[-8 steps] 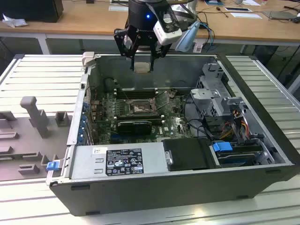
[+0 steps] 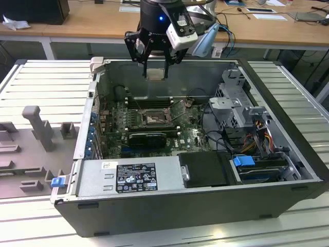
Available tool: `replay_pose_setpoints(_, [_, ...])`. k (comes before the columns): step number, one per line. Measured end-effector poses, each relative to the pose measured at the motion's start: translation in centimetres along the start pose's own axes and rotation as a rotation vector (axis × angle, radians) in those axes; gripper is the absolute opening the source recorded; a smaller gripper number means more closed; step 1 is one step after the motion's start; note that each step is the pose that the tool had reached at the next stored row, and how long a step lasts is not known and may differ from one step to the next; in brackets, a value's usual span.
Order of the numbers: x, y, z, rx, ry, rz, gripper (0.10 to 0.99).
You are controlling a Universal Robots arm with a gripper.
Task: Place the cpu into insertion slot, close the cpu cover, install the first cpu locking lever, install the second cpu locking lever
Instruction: 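Place the cpu into insertion slot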
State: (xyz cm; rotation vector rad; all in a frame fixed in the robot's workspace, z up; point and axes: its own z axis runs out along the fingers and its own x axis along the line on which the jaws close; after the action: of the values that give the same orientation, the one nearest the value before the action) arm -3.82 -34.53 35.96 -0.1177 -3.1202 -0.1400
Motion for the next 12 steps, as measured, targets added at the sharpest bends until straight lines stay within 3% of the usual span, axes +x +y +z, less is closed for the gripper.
replay_pose_setpoints(3, [0.0,-0.01,0.11,-0.002,-0.0061,0.068,0.529])
replay_pose_setpoints(9, [-0.01,-0.07,0.61,-0.001,-0.0056,0.077,0.529])
replay_pose_setpoints(12, [-0.01,-0.07,0.65,0.0,-0.0091,0.114,0.529])
